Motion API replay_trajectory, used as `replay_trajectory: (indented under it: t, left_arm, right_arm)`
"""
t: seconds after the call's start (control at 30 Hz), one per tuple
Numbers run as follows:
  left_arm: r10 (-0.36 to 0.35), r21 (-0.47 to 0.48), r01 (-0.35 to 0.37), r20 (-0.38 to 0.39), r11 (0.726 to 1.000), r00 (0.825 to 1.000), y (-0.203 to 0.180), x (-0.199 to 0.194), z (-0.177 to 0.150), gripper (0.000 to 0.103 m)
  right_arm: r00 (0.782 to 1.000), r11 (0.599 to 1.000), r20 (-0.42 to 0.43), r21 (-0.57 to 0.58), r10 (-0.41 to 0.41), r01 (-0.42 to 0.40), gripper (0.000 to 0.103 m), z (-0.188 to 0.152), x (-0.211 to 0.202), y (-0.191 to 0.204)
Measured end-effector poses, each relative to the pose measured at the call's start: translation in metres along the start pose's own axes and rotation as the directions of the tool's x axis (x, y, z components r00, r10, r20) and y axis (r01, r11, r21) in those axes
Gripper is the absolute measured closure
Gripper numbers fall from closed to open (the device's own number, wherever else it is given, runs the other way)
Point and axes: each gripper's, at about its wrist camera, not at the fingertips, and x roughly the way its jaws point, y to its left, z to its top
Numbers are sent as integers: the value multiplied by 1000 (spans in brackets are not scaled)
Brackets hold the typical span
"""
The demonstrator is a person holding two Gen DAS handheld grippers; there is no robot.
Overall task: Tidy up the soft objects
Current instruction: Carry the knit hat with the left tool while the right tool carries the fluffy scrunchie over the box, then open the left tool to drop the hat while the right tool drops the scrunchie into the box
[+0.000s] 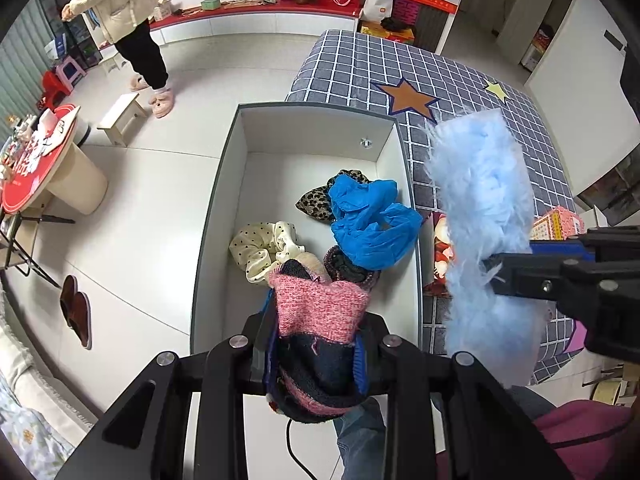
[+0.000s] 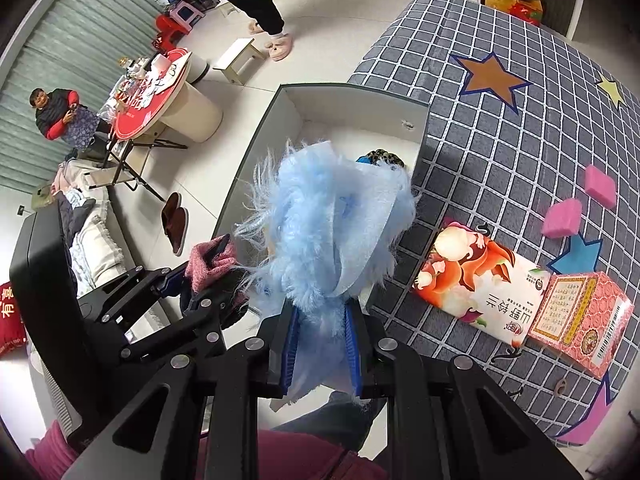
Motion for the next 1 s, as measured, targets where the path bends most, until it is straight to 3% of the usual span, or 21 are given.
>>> replay_trajectory:
  t: [0.53,1.0]
  left_arm:
    - [10,-91,-12,-29,996,1000,29,15,2,71]
    - [0,-118,-5,-39,993,999,36,30,25,71]
  right_arm:
    - [1000,1000,-10,3,-23,23,81,15,6,-2]
    - [999,997,-7,-55,-47,46,81,66,20,13]
